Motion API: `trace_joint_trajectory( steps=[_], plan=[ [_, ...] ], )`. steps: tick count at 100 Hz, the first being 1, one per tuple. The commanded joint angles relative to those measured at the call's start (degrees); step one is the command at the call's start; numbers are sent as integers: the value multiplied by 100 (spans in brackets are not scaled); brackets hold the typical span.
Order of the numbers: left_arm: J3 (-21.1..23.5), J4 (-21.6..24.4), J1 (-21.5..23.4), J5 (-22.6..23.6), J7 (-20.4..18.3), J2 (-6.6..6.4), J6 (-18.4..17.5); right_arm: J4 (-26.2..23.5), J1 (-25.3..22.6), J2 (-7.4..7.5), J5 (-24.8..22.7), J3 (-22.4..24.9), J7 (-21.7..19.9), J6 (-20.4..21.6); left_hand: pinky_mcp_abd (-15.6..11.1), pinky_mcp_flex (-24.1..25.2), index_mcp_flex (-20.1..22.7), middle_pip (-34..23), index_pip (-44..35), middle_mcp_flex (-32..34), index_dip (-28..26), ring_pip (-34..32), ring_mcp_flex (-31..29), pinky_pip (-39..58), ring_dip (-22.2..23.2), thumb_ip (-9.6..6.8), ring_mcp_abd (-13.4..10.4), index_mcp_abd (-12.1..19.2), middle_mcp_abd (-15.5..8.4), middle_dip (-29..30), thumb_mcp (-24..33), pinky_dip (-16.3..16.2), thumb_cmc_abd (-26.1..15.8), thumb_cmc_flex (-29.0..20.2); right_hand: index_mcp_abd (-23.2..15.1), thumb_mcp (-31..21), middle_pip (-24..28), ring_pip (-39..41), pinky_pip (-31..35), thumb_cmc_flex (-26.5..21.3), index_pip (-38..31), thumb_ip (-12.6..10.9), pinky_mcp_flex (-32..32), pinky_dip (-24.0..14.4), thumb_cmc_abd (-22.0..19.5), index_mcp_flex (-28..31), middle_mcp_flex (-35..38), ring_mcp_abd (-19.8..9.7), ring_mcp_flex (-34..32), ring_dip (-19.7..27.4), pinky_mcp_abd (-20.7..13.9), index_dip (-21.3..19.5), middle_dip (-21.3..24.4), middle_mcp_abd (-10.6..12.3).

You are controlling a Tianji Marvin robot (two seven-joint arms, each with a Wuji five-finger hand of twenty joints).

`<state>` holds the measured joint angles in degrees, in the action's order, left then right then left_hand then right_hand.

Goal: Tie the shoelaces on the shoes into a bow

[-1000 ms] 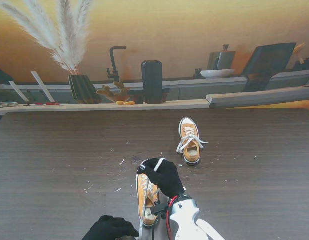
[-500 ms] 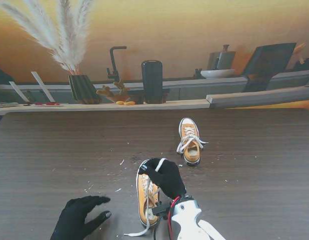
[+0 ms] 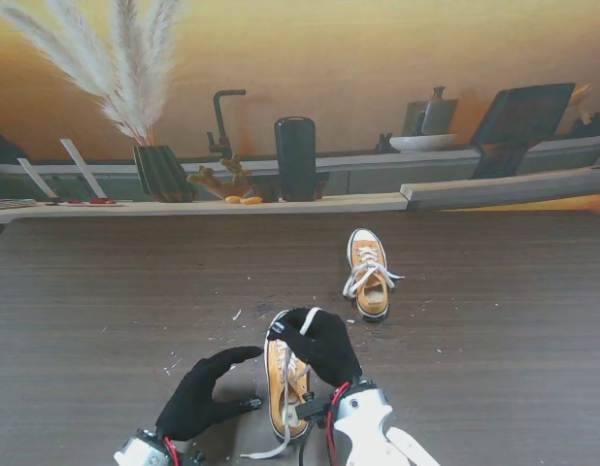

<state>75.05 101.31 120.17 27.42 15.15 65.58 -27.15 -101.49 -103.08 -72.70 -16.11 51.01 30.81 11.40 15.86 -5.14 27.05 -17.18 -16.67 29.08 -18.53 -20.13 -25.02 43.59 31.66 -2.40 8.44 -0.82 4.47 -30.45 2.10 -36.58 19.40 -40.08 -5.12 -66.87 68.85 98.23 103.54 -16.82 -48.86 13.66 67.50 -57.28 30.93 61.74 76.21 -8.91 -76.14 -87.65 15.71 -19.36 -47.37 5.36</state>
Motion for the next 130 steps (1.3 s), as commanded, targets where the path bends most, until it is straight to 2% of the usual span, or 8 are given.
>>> trace_joint_trajectory(
  steps=[1, 35, 79, 96, 107, 110, 118, 130],
  plan=[
    [-120, -70, -120, 70, -13, 19, 33, -57, -17, 20, -24, 8, -63, 19, -291, 10, 136, -131, -84, -70, -90, -120, 41, 90, 201, 160, -194, 294, -232, -157, -140, -159, 203, -92, 285, -104, 269, 420, 1644, -23, -50, 145, 153, 51, 100, 45, 695, -1336, 65, -230, 66, 134, -100, -711],
    [-715, -515, -657, -236, 131, 87, 20, -57, -28, 42, -172, -6, -52, 22, -281, -105, 464, -535, -945, 178, -738, -525, -135, 534, 383, 248, -203, 377, -227, -505, 134, -310, 254, -141, 274, -102, 264, 419, 1644, -12, -49, 149, 152, 57, 89, 39, 695, -1335, 65, -230, 68, 143, -98, -709],
    [-1113, -795, -974, -870, -4, 143, -185, -51, -76, 54, -179, 4, -71, 16, -298, -186, 761, -1001, -2000, 514, -1393, -970, -305, 1020, 569, 346, -250, 796, -293, -912, 916, -319, 443, -321, 268, -103, 263, 417, 1644, -8, -56, 148, 151, 63, 89, 40, 695, -1326, 65, -230, 71, 147, -98, -709],
    [-1229, -865, -1047, -1088, -80, 155, -299, -66, -101, 67, -192, 36, -93, 4, -299, -208, 946, -1126, -2271, 638, -1556, -1051, -352, 1096, 593, 439, -264, 1151, -341, -1007, 1083, -322, 644, -637, 265, -104, 263, 417, 1644, -7, -58, 150, 150, 68, 89, 37, 695, -1326, 65, -230, 75, 148, -98, -709],
    [-1261, -860, -1058, -1163, -139, 148, -314, -78, -110, 74, -201, 56, -103, -6, -294, -216, 958, -1233, -2941, 717, -1878, -1116, -376, 1156, 617, 414, -259, 1390, -355, -1107, 929, -319, 672, -840, 268, -105, 263, 417, 1644, -11, -55, 150, 150, 70, 91, 32, 695, -1326, 65, -230, 76, 152, -98, -709],
    [-1260, -858, -1059, -1157, -147, 145, -314, -82, -112, 74, -203, 61, -104, -9, -290, -214, 920, -1254, -3285, 746, -1907, -1136, -392, 1169, 621, 347, -261, 1468, -361, -1143, 716, -304, 644, -941, 261, -104, 263, 417, 1644, -14, -56, 152, 150, 70, 96, 29, 695, -1326, 65, -230, 76, 153, -98, -709],
    [-1235, -839, -1048, -1111, -142, 140, -283, -87, -115, 76, -208, 71, -103, -13, -272, -241, 911, -1335, -3946, 813, -2425, -1173, -432, 1204, 633, 329, -252, 1579, -363, -1197, 650, -306, 633, -957, 264, -106, 263, 417, 1644, -17, -57, 153, 150, 70, 93, 29, 695, -1326, 65, -230, 76, 154, -98, -709],
    [-1134, -760, -989, -892, -13, 146, -107, -88, -114, 79, -207, 77, -112, -16, -235, -313, 950, -1521, -4547, 936, -2975, -1283, -528, 1303, 676, 303, -222, 1426, -342, -1325, 617, -321, 581, -719, 256, -103, 263, 417, 1644, -10, -62, 154, 150, 71, 88, 31, 695, -1326, 65, -230, 76, 153, -98, -709]
  ],
)
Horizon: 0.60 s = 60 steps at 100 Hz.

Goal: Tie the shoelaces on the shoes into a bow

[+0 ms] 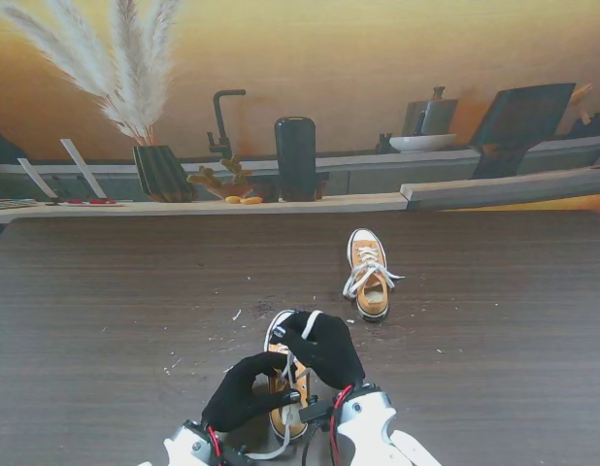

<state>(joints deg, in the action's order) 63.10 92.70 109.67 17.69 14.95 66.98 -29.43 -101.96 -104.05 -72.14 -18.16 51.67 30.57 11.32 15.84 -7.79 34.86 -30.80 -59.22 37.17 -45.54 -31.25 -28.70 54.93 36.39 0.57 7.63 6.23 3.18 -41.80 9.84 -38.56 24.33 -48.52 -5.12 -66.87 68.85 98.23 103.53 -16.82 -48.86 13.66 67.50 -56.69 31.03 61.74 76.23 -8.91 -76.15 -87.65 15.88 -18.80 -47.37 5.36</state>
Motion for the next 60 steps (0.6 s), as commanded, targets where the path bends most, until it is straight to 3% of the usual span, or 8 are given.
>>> trace_joint_trajectory(
  steps=[1, 20, 28, 35, 50, 60],
  plan=[
    [69, 109, 67, 91, 19, 8, 140, -40, -17, 23, -2, 11, -89, -8, -225, -53, 169, -184, -330, 139, -317, -189, -167, 185, 210, -2, -137, 699, -211, -209, -144, -125, 81, 155, 255, -103, 262, 417, 1644, -11, -63, 154, 150, 12, 81, 32, 694, -1326, 66, -230, 60, 98, -98, -709],
    [209, 271, 152, 88, 12, 4, 429, -38, 0, 25, 3, 2, -106, -7, -175, -132, 459, -416, -954, 365, -1068, -404, -293, 394, 276, -96, -75, 510, -150, -408, 165, -88, -15, 598, 252, -105, 262, 417, 1644, -11, -69, 157, 150, 13, 81, 37, 694, -1326, 66, -230, 60, 100, -98, -709],
    [216, 329, 173, -29, -26, 9, 533, -38, 9, 26, 7, 0, -118, -13, -105, -148, 1060, -498, -1288, 606, -1545, -424, -355, 447, 261, -318, 35, 360, -51, -462, 436, -43, -182, 848, 238, -105, 260, 416, 1644, -14, -70, 162, 150, 13, 86, 27, 692, -1324, 66, -230, 60, 103, -97, -711],
    [201, 393, 199, -286, -103, 18, 635, -38, 15, 30, 6, 1, -134, -29, -50, -133, 1582, -492, -1502, 774, -1675, -399, -362, 457, 243, -367, 149, 165, 69, -438, 508, -31, -341, 885, 239, -103, 255, 411, 1644, -16, -76, 165, 150, 13, 89, 31, 693, -1307, 67, -230, 60, 103, -95, -713],
    [166, 554, 276, -819, -233, 44, 928, -39, 19, 36, 8, 4, -159, -51, 30, -100, 2257, -326, -1396, 989, -1367, -324, -367, 534, 189, -291, 333, -139, 274, -249, 262, -17, -730, 715, 234, -98, 240, 406, 1644, -20, -80, 167, 149, 16, 91, 34, 693, -1291, 68, -230, 62, 108, -89, -724],
    [163, 703, 357, -1253, -362, 55, 1152, -47, 14, 45, 17, 8, -192, -61, 90, -79, 2512, -233, -949, 1105, -663, -337, -370, 612, 184, -204, 423, -272, 468, -103, 59, -14, -1116, 483, 229, -96, 232, 393, 1644, -20, -80, 167, 147, 24, 88, 30, 692, -1247, 70, -230, 65, 113, -86, -728]
  ],
)
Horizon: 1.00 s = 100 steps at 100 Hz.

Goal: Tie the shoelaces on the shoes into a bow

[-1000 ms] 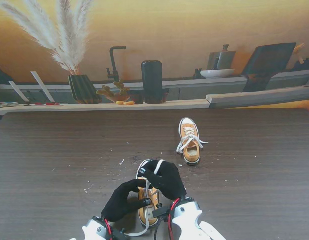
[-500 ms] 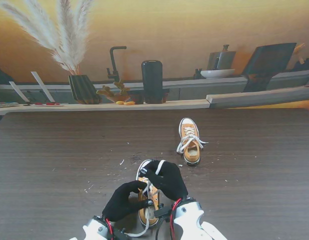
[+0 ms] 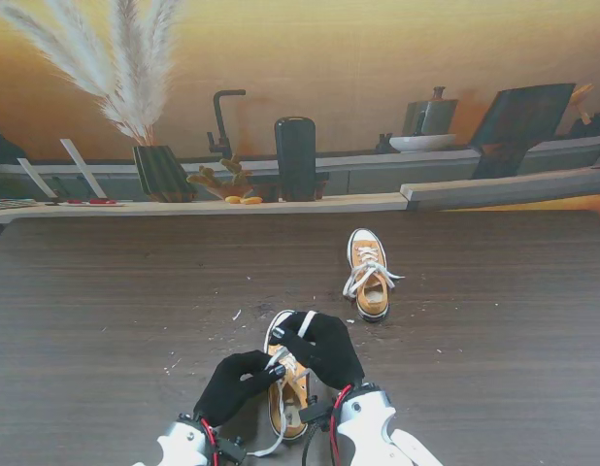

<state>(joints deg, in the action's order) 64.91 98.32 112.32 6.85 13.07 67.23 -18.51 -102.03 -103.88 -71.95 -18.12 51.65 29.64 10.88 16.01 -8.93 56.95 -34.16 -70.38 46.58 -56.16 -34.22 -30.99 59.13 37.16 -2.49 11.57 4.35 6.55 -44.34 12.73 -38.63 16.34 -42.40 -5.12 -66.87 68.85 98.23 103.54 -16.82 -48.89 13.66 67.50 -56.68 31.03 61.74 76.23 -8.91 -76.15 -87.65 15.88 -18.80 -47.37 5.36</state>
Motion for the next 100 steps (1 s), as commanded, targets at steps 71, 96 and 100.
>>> trace_joint_trajectory(
  steps=[71, 96, 100],
  plan=[
    [235, 1080, 728, -2576, -884, 51, 1122, -11, -8, 46, 65, -16, -203, -26, -22, 165, -15, -33, 109, -114, 897, -3, 154, 256, 45, -312, 79, -552, 301, 161, -412, -6, -469, -396, 206, -94, 200, 372, 1644, -32, -96, 184, 137, 89, 101, 21, 694, -1188, 72, -230, 92, 123, -73, -742],
    [209, 1224, 771, -2735, -569, 139, 1449, -12, -19, 45, 65, -14, -197, -14, -12, 107, 498, -20, 408, 125, 1594, -114, 61, 427, 15, 160, 47, -510, 184, 324, -525, 74, -392, -527, 187, -81, 200, 372, 1644, -51, -112, 197, 137, 95, 115, 19, 694, -1188, 72, -230, 94, 134, -74, -742],
    [214, 1271, 791, -2824, -563, 146, 1522, -13, -24, 46, 68, -12, -198, -13, -60, 173, 419, 40, 726, 9, 1763, -56, 167, 389, -10, 246, 21, -468, 183, 370, -519, 92, -382, -583, 186, -80, 200, 372, 1644, -49, -113, 198, 137, 96, 113, 20, 694, -1188, 72, -230, 94, 137, -74, -742]
  ],
)
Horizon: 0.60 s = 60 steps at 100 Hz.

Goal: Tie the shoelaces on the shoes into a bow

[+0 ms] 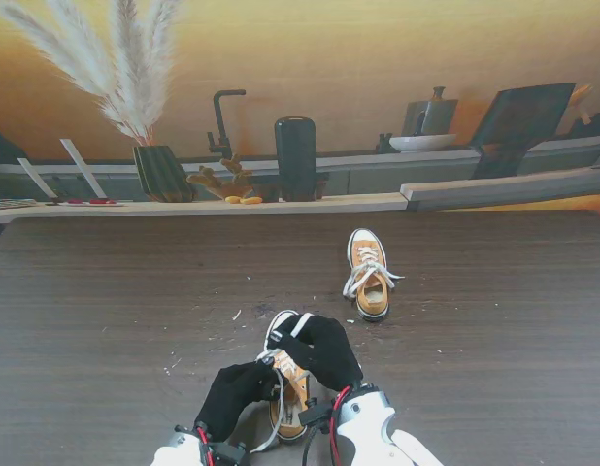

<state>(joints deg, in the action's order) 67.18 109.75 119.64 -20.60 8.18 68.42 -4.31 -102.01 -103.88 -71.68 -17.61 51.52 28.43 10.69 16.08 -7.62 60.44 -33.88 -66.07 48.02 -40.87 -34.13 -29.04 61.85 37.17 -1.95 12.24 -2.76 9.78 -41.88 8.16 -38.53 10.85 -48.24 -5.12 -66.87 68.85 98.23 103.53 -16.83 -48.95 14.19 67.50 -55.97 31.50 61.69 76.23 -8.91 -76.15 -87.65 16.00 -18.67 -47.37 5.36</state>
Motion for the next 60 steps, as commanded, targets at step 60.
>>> trace_joint_trajectory(
  steps=[60],
  plan=[
    [-105, 189, 118, -1593, -294, 74, -320, -82, -190, 39, 33, 93, -80, 62, -523, 841, -2514, 529, 3952, -2016, 2499, 607, 1159, -1197, -82, 133, -302, 301, -263, 393, -561, -60, -159, -2048, 170, -88, 182, 358, 1644, -47, -112, 154, 133, 45, 72, -4, 692, -1157, 75, -230, 89, 157, -67, -750]
  ],
)
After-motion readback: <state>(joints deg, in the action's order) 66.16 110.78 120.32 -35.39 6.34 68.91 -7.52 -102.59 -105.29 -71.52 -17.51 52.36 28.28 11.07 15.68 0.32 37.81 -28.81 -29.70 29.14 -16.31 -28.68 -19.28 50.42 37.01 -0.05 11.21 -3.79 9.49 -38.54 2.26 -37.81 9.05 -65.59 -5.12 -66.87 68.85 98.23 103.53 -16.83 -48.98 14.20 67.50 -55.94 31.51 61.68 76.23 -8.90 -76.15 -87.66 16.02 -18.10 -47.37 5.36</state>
